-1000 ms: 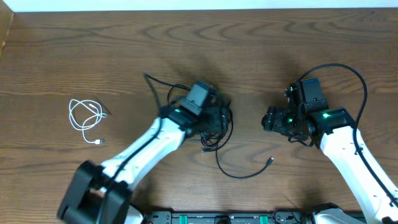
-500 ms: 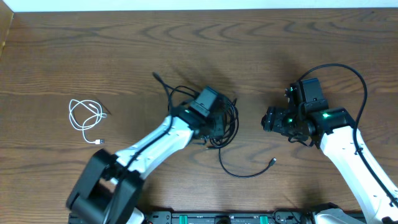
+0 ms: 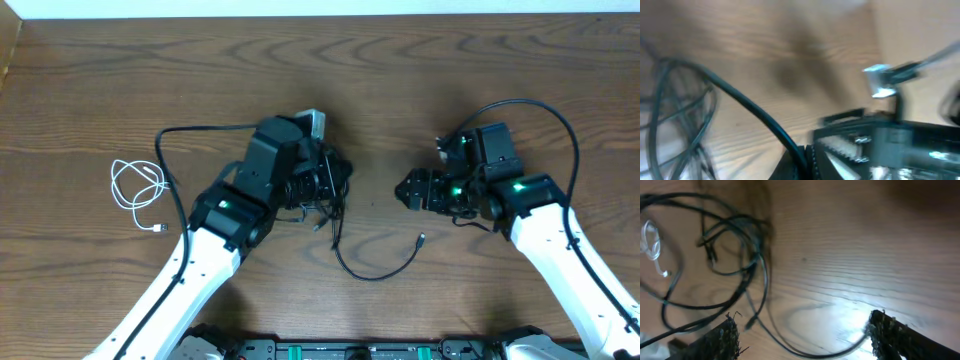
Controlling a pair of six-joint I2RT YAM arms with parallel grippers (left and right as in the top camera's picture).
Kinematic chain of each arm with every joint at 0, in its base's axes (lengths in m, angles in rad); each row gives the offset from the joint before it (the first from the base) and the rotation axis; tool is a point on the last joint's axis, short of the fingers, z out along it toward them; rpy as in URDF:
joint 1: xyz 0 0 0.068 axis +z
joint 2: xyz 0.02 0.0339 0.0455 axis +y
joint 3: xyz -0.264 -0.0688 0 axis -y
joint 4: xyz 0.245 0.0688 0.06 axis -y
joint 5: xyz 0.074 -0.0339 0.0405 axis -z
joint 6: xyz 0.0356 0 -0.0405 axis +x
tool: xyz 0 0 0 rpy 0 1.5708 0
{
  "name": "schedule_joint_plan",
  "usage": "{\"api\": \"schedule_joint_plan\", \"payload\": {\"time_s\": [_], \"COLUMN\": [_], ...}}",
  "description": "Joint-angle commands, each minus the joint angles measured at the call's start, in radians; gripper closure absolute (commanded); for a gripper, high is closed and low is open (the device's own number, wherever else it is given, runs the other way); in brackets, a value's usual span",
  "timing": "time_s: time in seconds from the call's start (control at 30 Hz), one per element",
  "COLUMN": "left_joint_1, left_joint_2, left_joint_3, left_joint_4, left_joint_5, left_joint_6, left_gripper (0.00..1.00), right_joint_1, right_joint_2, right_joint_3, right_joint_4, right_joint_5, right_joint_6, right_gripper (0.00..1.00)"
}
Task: Untangle cables
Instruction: 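Lift the left gripper up-left, pulling a black cable out of the pile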
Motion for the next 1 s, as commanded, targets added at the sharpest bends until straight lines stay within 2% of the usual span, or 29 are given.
{"api": "schedule_joint_plan", "payload": {"time_s": [0.0, 0.1, 0.23, 0.4, 0.5, 0.6, 0.7, 0.83, 0.97], "left_joint_1": [0.002, 0.002, 0.002, 0.002, 0.002, 0.014, 0.06, 0.146, 0.259], "left_joint_2": [-0.031, -0.035, -0.036, -0.037, -0.037, -0.037, -0.044, -0.047, -0.048], "left_joint_3": [0.021, 0.021, 0.021, 0.021, 0.021, 0.021, 0.021, 0.021, 0.021], "left_joint_4": [0.107, 0.238, 0.376, 0.588, 0.751, 0.906, 0.929, 0.913, 0.914], "left_joint_5": [0.2, 0.293, 0.357, 0.453, 0.503, 0.548, 0.566, 0.633, 0.671], "left_joint_6": [-0.032, -0.068, -0.116, -0.217, -0.29, -0.342, -0.369, -0.373, -0.414], "left_gripper": [0.92, 0.92, 0.92, 0.92, 0.92, 0.92, 0.92, 0.92, 0.92], "right_joint_1": [0.062, 0.11, 0.153, 0.175, 0.186, 0.177, 0.135, 0.019, -0.138], "right_joint_2": [0.002, 0.003, 0.024, 0.123, 0.205, 0.28, 0.301, 0.266, 0.209], "right_joint_3": [0.006, 0.006, 0.006, 0.006, 0.006, 0.006, 0.006, 0.008, 0.008], "right_joint_4": [0.033, 0.075, 0.106, 0.237, 0.311, 0.284, 0.171, 0.036, -0.034], "right_joint_5": [-0.044, -0.02, 0.111, 0.111, 0.14, 0.308, 0.459, 0.623, 0.67], "right_joint_6": [-0.014, 0.008, 0.114, 0.121, 0.121, 0.161, 0.232, 0.241, 0.239], "right_gripper": [0.19, 0.19, 0.19, 0.16, 0.23, 0.3, 0.29, 0.25, 0.21]}}
